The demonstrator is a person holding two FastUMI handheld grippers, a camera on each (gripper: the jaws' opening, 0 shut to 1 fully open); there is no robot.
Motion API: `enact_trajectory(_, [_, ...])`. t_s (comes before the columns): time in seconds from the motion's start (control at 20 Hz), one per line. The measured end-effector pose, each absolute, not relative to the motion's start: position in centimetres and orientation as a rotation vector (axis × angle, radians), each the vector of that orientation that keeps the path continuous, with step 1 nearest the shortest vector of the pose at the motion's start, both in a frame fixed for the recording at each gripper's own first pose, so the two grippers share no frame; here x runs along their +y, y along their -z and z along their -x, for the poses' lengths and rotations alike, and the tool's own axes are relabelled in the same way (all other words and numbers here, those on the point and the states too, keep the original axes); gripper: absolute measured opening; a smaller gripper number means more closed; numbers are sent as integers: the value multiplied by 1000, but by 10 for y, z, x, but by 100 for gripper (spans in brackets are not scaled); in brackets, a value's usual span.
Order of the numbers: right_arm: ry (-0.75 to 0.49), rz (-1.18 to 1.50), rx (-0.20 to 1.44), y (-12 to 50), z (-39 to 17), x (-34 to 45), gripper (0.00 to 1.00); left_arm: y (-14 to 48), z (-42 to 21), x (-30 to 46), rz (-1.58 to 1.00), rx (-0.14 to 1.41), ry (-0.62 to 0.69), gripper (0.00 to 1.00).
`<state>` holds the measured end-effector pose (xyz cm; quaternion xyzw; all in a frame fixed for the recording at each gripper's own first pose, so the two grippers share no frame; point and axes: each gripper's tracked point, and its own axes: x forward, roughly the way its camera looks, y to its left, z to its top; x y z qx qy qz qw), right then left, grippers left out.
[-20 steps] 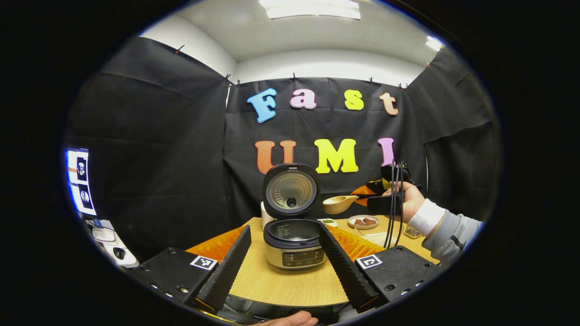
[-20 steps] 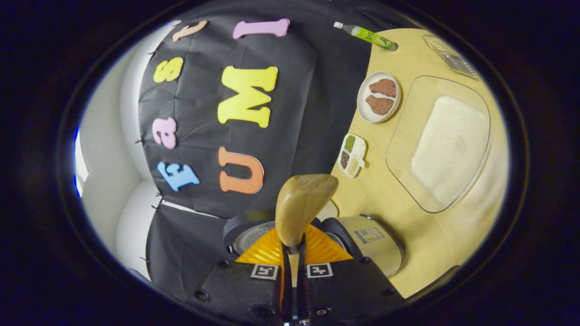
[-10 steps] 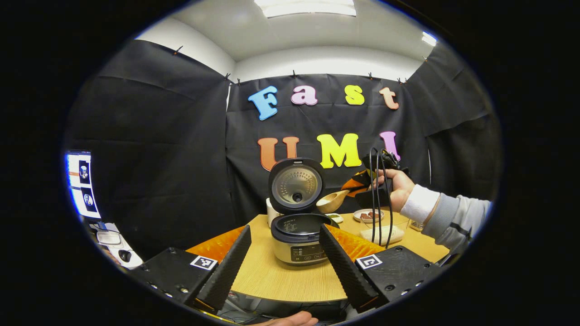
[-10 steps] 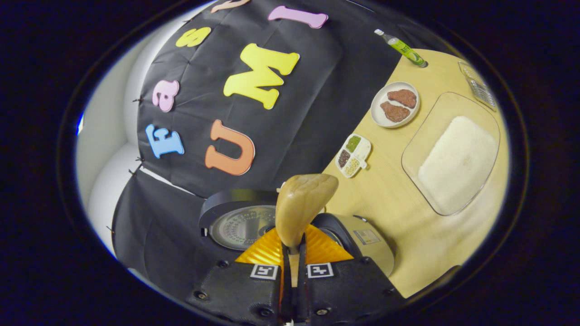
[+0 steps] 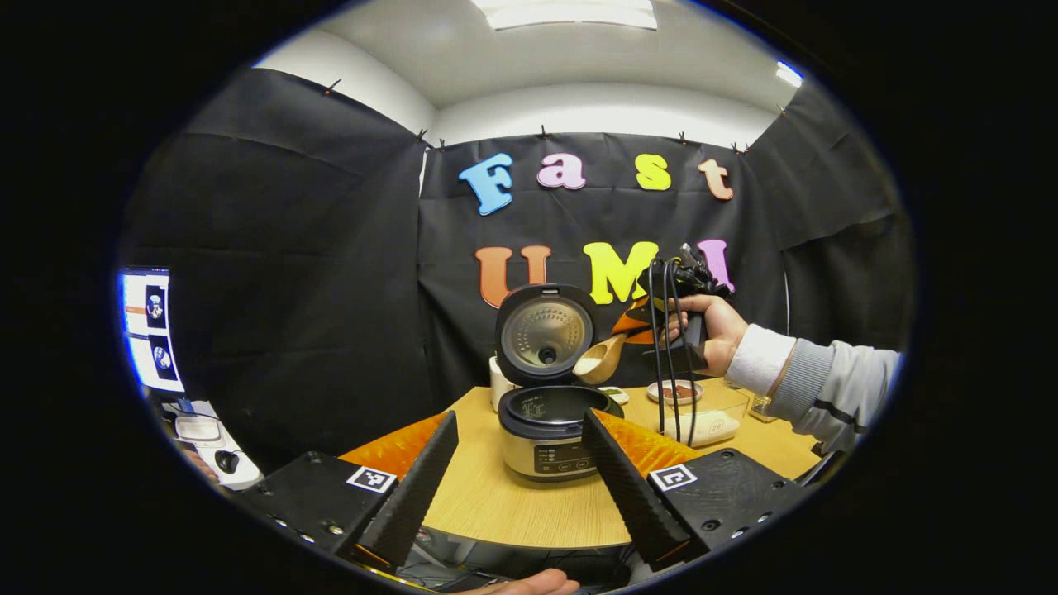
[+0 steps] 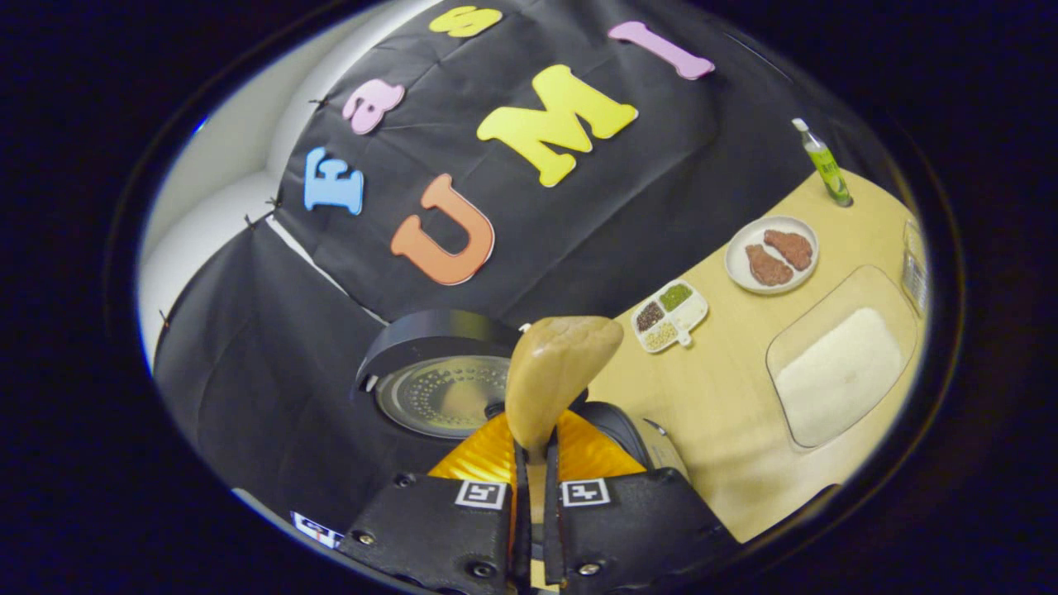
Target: Close the left gripper, press the button to open the rice cooker; take a wooden spoon from the chopstick holder with the right hand, scoop a spoonful of rice and pour it into the rice cooker, then put the wooden spoon back into the chopstick holder.
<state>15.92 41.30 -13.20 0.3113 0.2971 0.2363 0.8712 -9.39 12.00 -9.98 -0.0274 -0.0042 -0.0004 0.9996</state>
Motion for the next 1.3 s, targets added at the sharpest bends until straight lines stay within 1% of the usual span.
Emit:
enact_trajectory(0.2, [-489,-547,605,131,-157,423,11,104,96,116,59,0,13,96])
enact_trajectory(0.4, [-479,-431,569,127,-150,431,11,107,92,125,61,10,-3,96])
enact_trajectory(0.6, [-480,-354,526,113,-146,439,11,104,98,129,92,-1,-4,96])
enact_trajectory(0.75, [-454,-312,508,114,-147,439,11,106,102,134,109,-7,-8,96])
enact_trajectory(0.9, [-468,-246,470,111,-149,445,11,107,102,132,116,-7,-3,96])
enact_trajectory(1.05, [-452,-159,433,114,-153,440,12,108,102,128,110,-11,7,96])
enact_trajectory(1.3, [-486,-73,406,117,-152,451,13,107,106,122,108,-24,19,97])
